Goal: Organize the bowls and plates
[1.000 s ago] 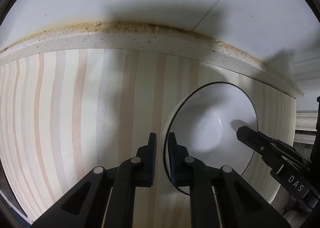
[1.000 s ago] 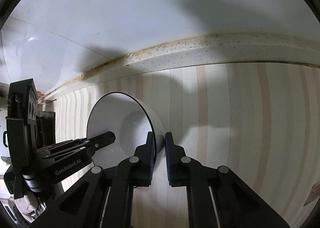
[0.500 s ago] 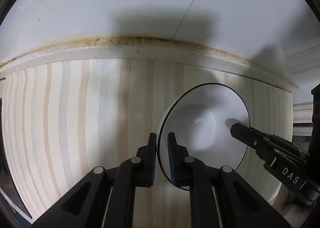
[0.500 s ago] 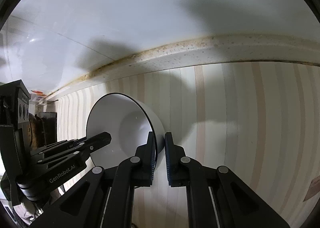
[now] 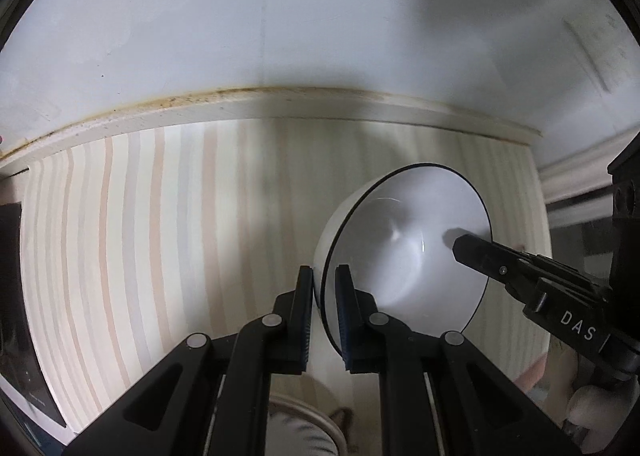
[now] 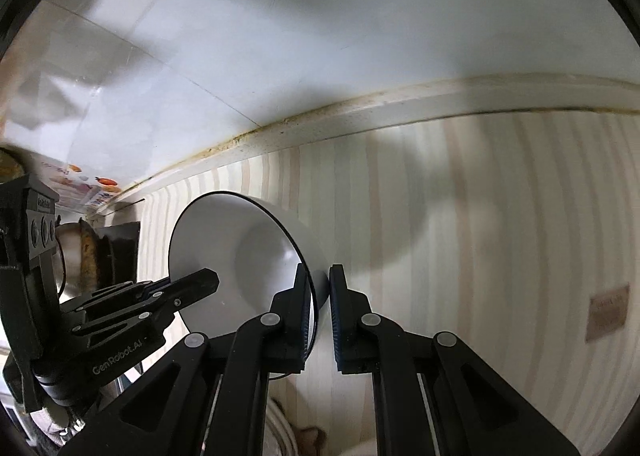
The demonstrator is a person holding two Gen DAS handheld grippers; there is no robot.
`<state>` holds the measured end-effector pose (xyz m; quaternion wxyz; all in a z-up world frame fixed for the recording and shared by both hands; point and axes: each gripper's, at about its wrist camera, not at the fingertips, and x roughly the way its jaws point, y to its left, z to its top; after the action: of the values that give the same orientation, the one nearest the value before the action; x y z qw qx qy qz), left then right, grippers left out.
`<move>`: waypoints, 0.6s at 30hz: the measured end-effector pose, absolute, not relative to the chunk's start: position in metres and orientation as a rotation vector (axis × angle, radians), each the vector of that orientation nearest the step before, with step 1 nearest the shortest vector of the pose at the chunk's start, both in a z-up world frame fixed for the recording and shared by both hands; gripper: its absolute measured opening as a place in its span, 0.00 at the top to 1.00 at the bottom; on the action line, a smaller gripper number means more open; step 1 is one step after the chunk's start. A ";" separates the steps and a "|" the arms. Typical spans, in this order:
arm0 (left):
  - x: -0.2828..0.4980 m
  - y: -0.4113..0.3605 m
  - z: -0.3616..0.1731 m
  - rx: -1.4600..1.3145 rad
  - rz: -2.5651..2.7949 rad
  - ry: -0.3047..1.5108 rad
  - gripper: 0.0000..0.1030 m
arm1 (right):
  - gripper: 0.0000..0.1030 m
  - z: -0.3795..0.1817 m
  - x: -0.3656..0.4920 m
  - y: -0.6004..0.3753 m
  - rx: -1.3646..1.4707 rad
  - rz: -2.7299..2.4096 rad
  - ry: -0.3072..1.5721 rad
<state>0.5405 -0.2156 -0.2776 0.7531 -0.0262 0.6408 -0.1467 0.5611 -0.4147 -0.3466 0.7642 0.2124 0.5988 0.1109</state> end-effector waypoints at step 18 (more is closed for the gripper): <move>0.426 -0.277 -0.272 0.089 -0.487 1.438 0.91 | 0.90 -0.326 0.381 -0.466 0.581 0.105 1.277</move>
<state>0.4261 -0.2773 -0.2716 0.7246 0.0402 0.6517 -0.2206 0.3809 -0.4662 -0.3258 0.7625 0.2673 0.5872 0.0483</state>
